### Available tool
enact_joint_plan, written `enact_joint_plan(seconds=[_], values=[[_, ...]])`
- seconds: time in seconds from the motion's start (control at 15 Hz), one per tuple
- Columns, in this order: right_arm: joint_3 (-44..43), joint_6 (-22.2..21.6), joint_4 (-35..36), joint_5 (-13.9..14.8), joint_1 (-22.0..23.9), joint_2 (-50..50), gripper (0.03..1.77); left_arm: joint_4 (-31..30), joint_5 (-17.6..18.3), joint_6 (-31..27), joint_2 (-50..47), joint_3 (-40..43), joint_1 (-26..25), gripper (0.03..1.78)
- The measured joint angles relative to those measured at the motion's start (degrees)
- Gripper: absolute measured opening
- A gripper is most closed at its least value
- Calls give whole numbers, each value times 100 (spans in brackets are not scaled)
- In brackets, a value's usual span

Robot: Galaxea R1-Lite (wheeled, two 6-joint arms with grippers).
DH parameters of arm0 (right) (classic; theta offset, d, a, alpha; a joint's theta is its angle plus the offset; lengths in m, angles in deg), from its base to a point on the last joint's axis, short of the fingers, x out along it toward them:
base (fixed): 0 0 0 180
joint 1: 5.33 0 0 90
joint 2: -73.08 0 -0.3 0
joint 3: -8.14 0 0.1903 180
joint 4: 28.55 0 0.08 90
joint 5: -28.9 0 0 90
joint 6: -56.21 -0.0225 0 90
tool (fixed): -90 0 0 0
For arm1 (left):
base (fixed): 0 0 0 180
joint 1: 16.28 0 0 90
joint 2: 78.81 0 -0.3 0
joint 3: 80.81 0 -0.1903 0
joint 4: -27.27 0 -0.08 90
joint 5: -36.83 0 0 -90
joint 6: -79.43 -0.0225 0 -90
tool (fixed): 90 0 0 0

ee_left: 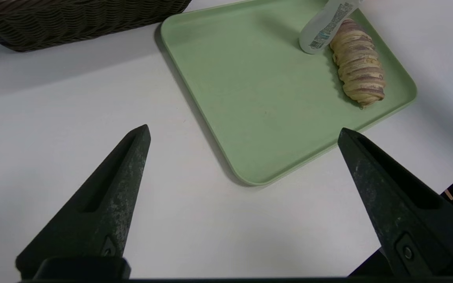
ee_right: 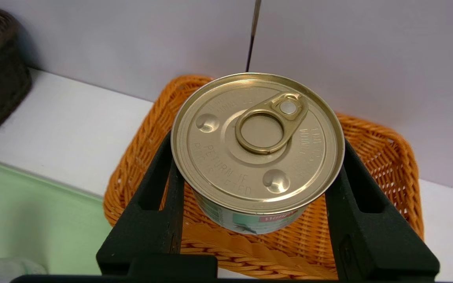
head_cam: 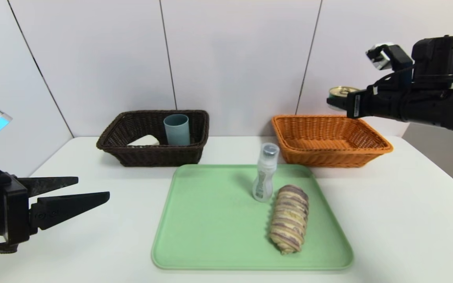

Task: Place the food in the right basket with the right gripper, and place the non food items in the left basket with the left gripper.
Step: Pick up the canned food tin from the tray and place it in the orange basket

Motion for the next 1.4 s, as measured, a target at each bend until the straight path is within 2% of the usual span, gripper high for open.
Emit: enact_joint_plan(seconds=[0.47,0.87,1.4], values=[[-345,2,-527,0,190,861,98,-141,0,11,490,-267,146,169],[-775,5,-572,13,226,1524,98,-254,0,11,603,-282,171,169],[-929,-11,-544,5,286,2061,97,-251,0,11,596,-278,168,169]])
